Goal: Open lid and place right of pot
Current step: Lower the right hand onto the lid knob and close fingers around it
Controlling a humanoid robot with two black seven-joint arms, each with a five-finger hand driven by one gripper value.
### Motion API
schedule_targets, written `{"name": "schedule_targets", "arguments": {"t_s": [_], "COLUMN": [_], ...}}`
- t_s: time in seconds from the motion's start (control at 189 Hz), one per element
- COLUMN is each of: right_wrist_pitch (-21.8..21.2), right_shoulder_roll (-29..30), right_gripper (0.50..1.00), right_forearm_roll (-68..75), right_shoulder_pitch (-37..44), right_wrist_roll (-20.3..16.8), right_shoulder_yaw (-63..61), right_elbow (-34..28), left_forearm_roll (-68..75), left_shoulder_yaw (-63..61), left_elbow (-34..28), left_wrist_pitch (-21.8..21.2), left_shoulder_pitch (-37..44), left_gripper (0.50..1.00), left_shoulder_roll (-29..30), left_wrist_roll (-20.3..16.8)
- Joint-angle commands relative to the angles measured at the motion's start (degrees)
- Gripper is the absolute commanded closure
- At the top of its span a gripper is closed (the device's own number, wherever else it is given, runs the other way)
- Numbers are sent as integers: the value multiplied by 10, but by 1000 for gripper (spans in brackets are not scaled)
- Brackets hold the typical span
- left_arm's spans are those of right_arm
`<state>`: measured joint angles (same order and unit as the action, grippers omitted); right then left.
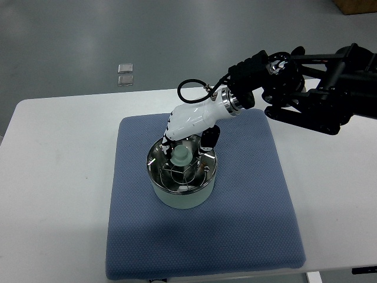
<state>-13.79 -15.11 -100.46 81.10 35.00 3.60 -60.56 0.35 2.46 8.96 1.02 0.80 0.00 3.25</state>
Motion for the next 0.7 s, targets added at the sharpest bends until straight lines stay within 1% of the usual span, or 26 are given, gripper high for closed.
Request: {"name": "schedule_targets", "arguments": {"t_s": [0.0, 0.143, 0.212, 0.307, 0.381, 0.439, 0.497, 0.693], "right_wrist_pitch": [0, 0, 0, 0, 0, 0, 0, -2], "right_shoulder_roll": [-1, 0, 0, 0, 0, 0, 1, 0], "right_gripper": [810, 814, 842, 852, 881, 887, 912, 936], "right_forearm_roll": [0, 0, 0, 0, 0, 0, 0, 1], "right_shoulder_pitch": [-1, -1, -1, -1, -1, -1, -1, 1], "right_wrist_roll": [0, 0, 0, 0, 0, 0, 0, 0], "right_shoulder_yaw": [0, 0, 0, 0, -1, -1, -1, -1], "right_elbow": [0, -1, -1, -1, -1, -2, -2, -3], "left_forearm_roll": [0, 0, 0, 0, 0, 0, 0, 0], "left_shoulder_yaw": [0, 0, 0, 0, 0, 0, 0, 0], "left_elbow": [0, 0, 0, 0, 0, 0, 0, 0], "left_wrist_pitch": [0, 0, 0, 0, 0, 0, 0, 0], "left_shoulder_pitch": [0, 0, 0, 0, 0, 0, 0, 0], "left_gripper": [500, 500, 500, 500, 500, 500, 500, 500], "left_shoulder_roll": [0, 0, 0, 0, 0, 0, 0, 0], "left_wrist_roll": [0, 0, 0, 0, 0, 0, 0, 0]}}
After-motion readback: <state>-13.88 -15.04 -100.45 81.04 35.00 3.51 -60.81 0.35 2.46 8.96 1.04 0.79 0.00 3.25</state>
